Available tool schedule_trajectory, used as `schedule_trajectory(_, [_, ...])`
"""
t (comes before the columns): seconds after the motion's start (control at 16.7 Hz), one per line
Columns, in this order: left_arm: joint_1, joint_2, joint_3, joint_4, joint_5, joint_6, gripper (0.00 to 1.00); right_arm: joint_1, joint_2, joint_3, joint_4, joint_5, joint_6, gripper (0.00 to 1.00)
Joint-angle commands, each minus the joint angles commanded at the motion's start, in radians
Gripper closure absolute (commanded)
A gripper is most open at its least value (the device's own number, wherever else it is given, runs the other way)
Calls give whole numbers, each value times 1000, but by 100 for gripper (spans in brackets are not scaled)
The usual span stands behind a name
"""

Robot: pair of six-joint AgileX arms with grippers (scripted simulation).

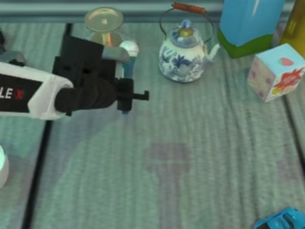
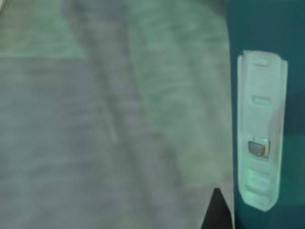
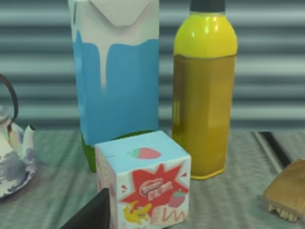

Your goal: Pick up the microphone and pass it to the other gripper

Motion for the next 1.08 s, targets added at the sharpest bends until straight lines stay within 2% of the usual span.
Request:
schedule_trajectory(0.36, [16, -139, -154, 525, 161, 136, 100, 0, 0, 0, 0, 0, 0, 0])
schedule_trajectory(0.6, [25, -223, -210, 712, 229, 199, 100, 0, 0, 0, 0, 0, 0, 0])
schedule_trajectory(0.9, [26, -240, -219, 743, 241, 211, 100, 0, 0, 0, 0, 0, 0, 0])
schedule_trajectory(1.08, [6, -242, -218, 747, 221, 211, 100, 0, 0, 0, 0, 0, 0, 0])
